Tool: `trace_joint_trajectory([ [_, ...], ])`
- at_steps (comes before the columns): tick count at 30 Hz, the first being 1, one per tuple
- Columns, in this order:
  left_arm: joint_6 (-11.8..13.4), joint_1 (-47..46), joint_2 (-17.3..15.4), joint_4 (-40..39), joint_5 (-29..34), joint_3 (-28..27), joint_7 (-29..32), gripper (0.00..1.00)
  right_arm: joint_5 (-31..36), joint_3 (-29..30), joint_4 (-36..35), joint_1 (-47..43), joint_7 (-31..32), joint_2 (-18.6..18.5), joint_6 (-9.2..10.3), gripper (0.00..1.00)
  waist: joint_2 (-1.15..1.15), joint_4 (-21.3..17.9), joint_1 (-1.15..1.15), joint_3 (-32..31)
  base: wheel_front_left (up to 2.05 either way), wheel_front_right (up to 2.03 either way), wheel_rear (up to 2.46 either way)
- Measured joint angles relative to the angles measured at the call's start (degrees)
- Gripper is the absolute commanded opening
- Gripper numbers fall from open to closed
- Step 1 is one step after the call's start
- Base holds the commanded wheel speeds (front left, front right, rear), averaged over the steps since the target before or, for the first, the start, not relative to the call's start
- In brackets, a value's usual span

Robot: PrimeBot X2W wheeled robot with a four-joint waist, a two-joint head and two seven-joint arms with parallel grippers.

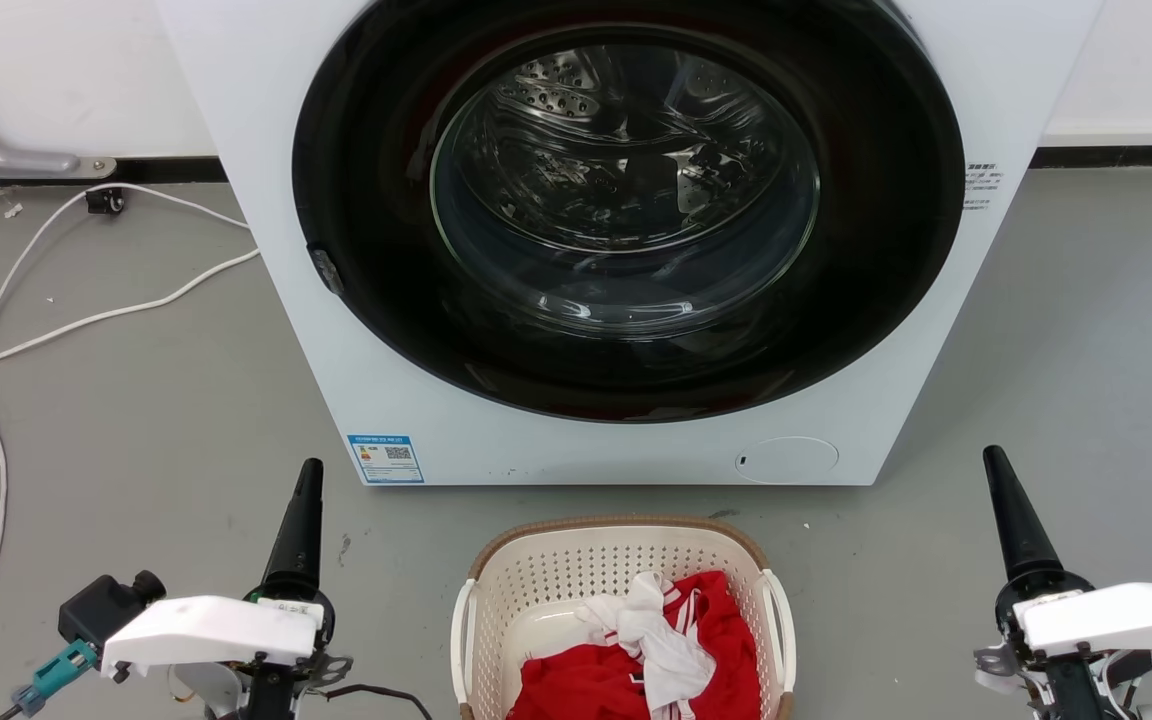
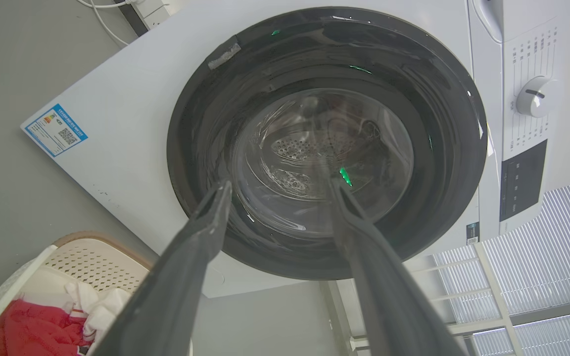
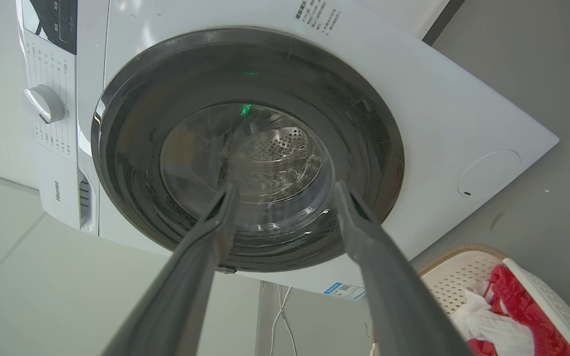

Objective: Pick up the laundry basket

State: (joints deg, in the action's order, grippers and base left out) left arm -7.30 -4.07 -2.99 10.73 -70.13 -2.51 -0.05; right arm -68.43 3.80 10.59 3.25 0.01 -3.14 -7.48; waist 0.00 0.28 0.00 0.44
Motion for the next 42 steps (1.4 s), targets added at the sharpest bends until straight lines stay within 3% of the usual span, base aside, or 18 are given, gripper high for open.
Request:
trace_joint_trajectory([
  [15,0.9,0.0,0.0,-1.1,17.7,1.1,-3.3,1.00,18.5,-1.3,-1.9,-1.0,-3.3,0.0,0.00,1.00,0.00,0.3,0.00,-0.1,0.00,0.00,0.00],
  [42,1.9,-1.0,-0.6,-1.2,40.1,3.7,-8.2,1.00,41.3,-2.2,-4.1,-2.0,-6.3,0.1,-0.01,1.00,0.00,0.8,0.01,0.2,0.00,0.00,0.00],
])
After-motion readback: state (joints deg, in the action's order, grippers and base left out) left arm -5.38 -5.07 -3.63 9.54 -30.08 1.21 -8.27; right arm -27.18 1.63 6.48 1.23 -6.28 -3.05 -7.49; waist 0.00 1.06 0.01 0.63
